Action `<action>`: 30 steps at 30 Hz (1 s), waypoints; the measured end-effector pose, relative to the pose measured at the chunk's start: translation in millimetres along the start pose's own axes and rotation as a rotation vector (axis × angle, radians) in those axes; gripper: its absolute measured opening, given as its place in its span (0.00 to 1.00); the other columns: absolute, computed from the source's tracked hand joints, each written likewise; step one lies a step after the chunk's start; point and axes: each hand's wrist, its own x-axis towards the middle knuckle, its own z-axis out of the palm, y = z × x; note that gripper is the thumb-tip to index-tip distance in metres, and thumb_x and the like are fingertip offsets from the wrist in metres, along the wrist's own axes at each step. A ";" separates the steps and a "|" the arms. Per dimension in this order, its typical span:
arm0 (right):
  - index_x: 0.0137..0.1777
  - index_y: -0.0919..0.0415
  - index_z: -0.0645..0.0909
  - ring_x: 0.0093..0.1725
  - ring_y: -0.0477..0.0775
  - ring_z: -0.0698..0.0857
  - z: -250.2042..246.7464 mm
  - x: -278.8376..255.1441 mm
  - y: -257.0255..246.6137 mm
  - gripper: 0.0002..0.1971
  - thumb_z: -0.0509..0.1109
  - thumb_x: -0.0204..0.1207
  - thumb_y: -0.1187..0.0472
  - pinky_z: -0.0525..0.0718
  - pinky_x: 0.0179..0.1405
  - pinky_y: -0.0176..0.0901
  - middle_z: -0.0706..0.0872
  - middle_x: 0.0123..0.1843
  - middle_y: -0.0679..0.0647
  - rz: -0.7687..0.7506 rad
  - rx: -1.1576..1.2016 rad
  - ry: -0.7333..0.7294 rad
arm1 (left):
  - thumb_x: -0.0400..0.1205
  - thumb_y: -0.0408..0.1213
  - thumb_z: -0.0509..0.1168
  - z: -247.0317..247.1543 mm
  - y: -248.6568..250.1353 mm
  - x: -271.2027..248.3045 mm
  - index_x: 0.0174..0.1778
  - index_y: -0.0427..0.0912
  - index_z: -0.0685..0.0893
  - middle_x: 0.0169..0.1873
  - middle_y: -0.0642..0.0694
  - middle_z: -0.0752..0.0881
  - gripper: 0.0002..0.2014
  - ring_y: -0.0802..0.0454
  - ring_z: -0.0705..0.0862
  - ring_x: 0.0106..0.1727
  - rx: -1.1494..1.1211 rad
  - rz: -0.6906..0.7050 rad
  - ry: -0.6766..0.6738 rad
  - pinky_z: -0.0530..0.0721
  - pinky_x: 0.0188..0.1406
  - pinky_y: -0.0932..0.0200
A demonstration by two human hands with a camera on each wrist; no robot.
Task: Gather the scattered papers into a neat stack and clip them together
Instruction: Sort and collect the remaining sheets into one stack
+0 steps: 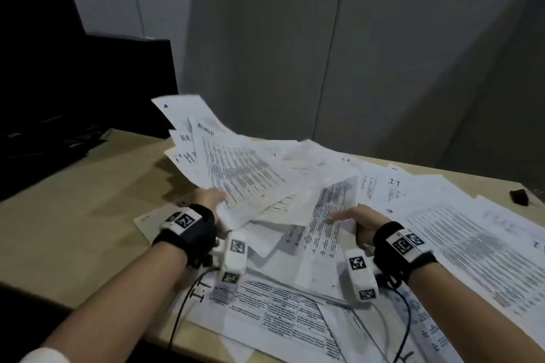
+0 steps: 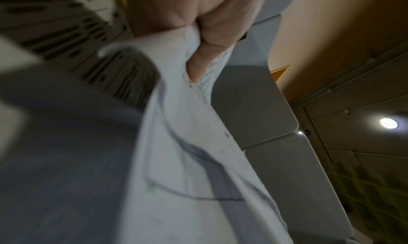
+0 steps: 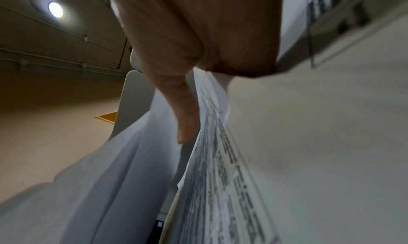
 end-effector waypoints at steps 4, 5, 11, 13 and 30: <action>0.57 0.69 0.77 0.52 0.63 0.82 8.0 10.5 0.4 0.25 0.79 0.64 0.58 0.83 0.50 0.50 0.81 0.56 0.62 -0.079 0.097 0.092 | 0.82 0.23 0.60 7.6 -27.5 -9.3 0.37 0.28 0.71 0.44 0.39 0.71 0.08 0.46 0.69 0.53 0.069 -0.108 -0.035 0.67 0.51 0.54; 0.47 0.66 0.78 0.43 0.60 0.81 10.1 12.2 -0.5 0.10 0.73 0.69 0.65 0.82 0.41 0.45 0.82 0.47 0.62 -0.085 0.131 0.113 | 0.81 0.22 0.60 6.5 -31.4 -11.3 0.38 0.28 0.72 0.44 0.38 0.72 0.06 0.44 0.72 0.53 0.090 -0.116 -0.046 0.68 0.51 0.53; 0.47 0.66 0.76 0.34 0.60 0.82 18.0 6.5 -4.8 0.14 0.57 0.69 0.82 0.83 0.25 0.38 0.80 0.40 0.63 -0.220 0.287 -0.023 | 0.78 0.18 0.62 -10.4 -37.6 -16.6 0.53 0.23 0.77 0.52 0.29 0.80 0.08 0.35 0.80 0.51 0.148 -0.082 -0.054 0.75 0.49 0.52; 0.53 0.65 0.77 0.40 0.62 0.84 18.7 5.7 -6.2 0.15 0.61 0.68 0.79 0.86 0.36 0.46 0.84 0.48 0.63 -0.225 0.288 -0.037 | 0.80 0.19 0.60 -12.1 -38.7 -18.3 0.48 0.25 0.77 0.46 0.33 0.80 0.03 0.37 0.79 0.43 0.181 -0.069 -0.095 0.76 0.43 0.53; 0.65 0.70 0.71 0.38 0.57 0.80 26.1 6.7 -5.9 0.15 0.57 0.79 0.77 0.83 0.34 0.43 0.80 0.41 0.60 -0.281 0.350 0.063 | 0.80 0.21 0.60 -26.3 -44.8 -6.8 0.65 0.27 0.70 0.37 0.37 0.76 0.17 0.41 0.78 0.35 0.063 -0.124 -0.133 0.81 0.38 0.46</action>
